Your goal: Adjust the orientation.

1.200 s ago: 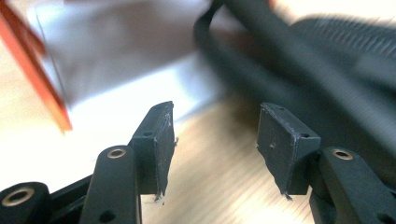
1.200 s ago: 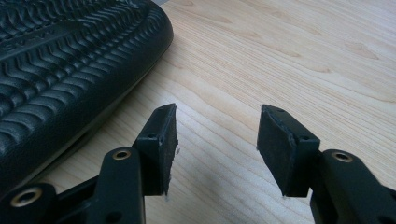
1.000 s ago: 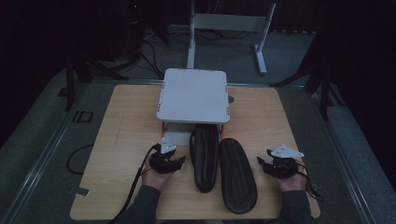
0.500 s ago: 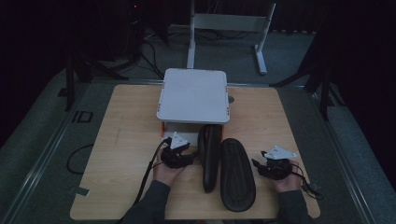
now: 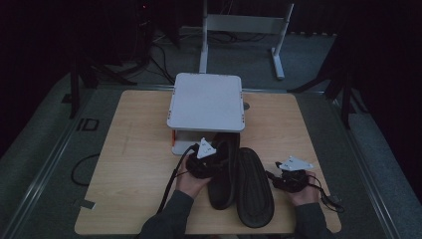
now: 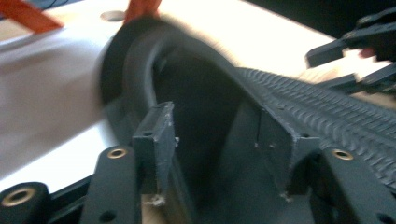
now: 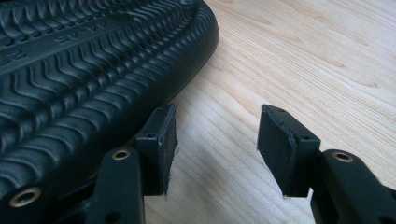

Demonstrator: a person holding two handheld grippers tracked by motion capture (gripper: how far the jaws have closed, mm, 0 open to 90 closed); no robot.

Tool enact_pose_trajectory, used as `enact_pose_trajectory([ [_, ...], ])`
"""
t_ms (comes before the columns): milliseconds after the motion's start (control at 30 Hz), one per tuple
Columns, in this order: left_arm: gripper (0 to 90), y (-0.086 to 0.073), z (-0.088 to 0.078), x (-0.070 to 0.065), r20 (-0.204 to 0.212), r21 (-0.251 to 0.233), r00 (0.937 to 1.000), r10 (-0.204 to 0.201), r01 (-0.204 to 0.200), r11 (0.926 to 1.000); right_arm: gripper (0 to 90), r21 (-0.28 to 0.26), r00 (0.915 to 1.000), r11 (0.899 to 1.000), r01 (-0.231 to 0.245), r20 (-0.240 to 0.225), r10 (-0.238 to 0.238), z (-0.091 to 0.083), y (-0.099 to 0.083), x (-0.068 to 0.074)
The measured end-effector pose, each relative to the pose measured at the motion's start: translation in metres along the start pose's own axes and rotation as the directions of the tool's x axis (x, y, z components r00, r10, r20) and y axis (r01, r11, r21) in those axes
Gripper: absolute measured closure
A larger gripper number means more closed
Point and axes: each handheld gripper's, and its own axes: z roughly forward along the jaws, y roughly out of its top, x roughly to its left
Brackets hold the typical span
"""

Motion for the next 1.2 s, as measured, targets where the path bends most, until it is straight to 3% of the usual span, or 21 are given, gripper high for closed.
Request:
enact_pose_trajectory([
  [67,43.7,-0.002,0.0,0.0,-0.055,0.02,0.9981,0.027,-0.026,0.9994,46.5,0.001,1.0,1.0,-0.001,0.001,0.001,-0.001,0.0,0.0],
  [133,41.2,-0.006,0.0,0.003,-0.083,0.032,0.9962,0.026,-0.023,0.9992,46.4,-0.001,1.0,1.0,-0.001,0.002,0.001,-0.001,-0.001,-0.001],
  [400,38.9,-0.026,0.004,0.011,-0.101,0.105,0.9947,-0.021,0.031,0.994,46.4,0.003,1.0,1.0,0.001,0.0,-0.001,0.0,-0.001,-0.001],
  [433,38.9,-0.032,0.006,0.011,-0.099,0.129,0.9945,-0.032,0.044,0.9906,46.4,0.002,1.0,1.0,0.001,0.0,-0.001,-0.001,-0.001,-0.001],
  [633,48.5,-0.034,0.006,0.009,-0.099,0.114,0.9943,-0.042,0.053,0.9921,46.4,0.002,1.0,1.0,0.0,0.001,0.0,-0.001,-0.001,-0.001],
  [700,57.9,-0.034,0.005,0.007,-0.115,0.108,0.9932,-0.02,0.033,0.9936,46.4,0.0,1.0,1.0,0.003,0.001,-0.003,-0.001,-0.001,-0.001],
  [900,72.0,-0.033,0.0,0.01,-0.199,0.112,0.9797,-0.021,0.044,0.9927,46.4,-0.003,1.0,1.0,0.001,0.004,0.0,-0.002,-0.001,-0.002],
  [1200,74.6,-0.036,-0.011,0.023,-0.27,0.1,0.962,-0.041,0.07,0.9925,46.5,-0.003,1.0,1.0,0.0,0.006,0.0,-0.002,-0.001,-0.002],
])
